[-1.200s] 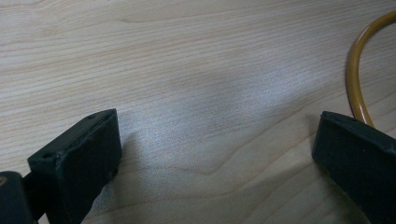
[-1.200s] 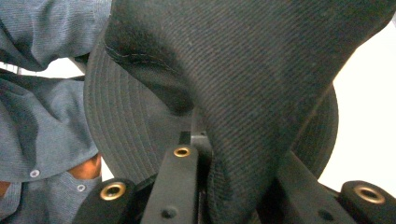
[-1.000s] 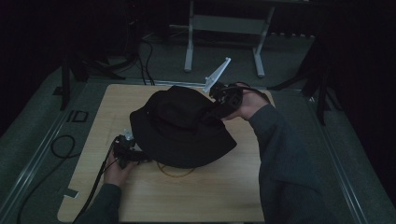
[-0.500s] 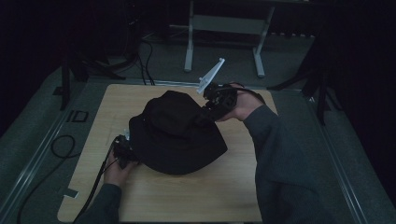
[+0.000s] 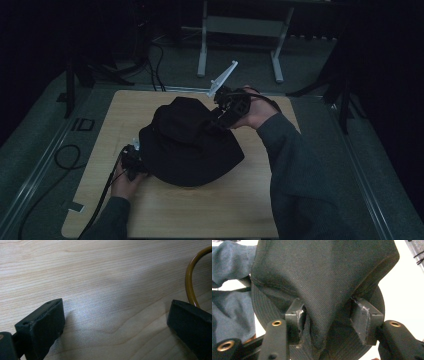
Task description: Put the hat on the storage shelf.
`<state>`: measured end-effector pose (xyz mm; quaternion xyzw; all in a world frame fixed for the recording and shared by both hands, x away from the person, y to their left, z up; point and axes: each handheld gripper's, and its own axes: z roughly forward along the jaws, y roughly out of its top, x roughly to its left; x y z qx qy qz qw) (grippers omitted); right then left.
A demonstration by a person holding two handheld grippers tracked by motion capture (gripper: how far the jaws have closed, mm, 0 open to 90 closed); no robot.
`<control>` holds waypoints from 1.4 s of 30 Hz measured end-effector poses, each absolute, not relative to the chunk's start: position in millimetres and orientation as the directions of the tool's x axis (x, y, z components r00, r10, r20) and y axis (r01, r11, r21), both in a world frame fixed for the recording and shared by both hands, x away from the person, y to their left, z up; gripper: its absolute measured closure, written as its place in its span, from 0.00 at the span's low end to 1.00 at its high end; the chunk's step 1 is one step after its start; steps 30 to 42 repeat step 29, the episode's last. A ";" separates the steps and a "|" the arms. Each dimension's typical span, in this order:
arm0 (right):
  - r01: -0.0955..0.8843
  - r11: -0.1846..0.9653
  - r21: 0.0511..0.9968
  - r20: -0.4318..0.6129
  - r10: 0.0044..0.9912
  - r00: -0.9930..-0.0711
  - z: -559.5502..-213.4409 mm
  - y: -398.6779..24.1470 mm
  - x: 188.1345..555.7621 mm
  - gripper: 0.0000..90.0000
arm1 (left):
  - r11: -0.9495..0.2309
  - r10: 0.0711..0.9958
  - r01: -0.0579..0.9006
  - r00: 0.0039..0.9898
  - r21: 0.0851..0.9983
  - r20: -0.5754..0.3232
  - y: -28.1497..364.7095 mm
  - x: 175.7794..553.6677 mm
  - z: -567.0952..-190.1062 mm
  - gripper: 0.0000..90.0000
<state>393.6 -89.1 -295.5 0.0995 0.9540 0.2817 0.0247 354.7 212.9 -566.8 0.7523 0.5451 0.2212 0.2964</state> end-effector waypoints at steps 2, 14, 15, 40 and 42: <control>0.191 0.820 0.539 0.013 0.219 -0.976 -295.8 -89.3 394.4 0.45 | -0.230 0.951 0.689 0.308 0.687 0.010 212.9 354.7 -566.8 0.02; 0.219 0.829 0.515 0.025 0.241 -0.970 -301.8 -89.2 392.8 0.23 | -0.215 0.958 0.694 0.287 0.687 0.010 221.0 351.8 -566.8 0.02; 0.217 0.830 0.514 0.027 0.237 -0.971 -302.0 -89.3 392.3 0.23 | -0.214 0.959 0.695 0.284 0.687 0.011 222.0 351.3 -566.8 0.02; 0.220 0.828 0.515 0.002 0.256 -0.967 -301.4 -103.1 388.2 0.14 | -0.203 0.961 0.696 0.275 0.689 0.005 227.2 348.3 -566.9 0.02; 0.220 0.828 0.515 0.002 0.256 -0.967 -301.4 -103.1 388.2 0.14 | -0.203 0.961 0.696 0.275 0.689 0.005 227.2 348.3 -566.9 0.02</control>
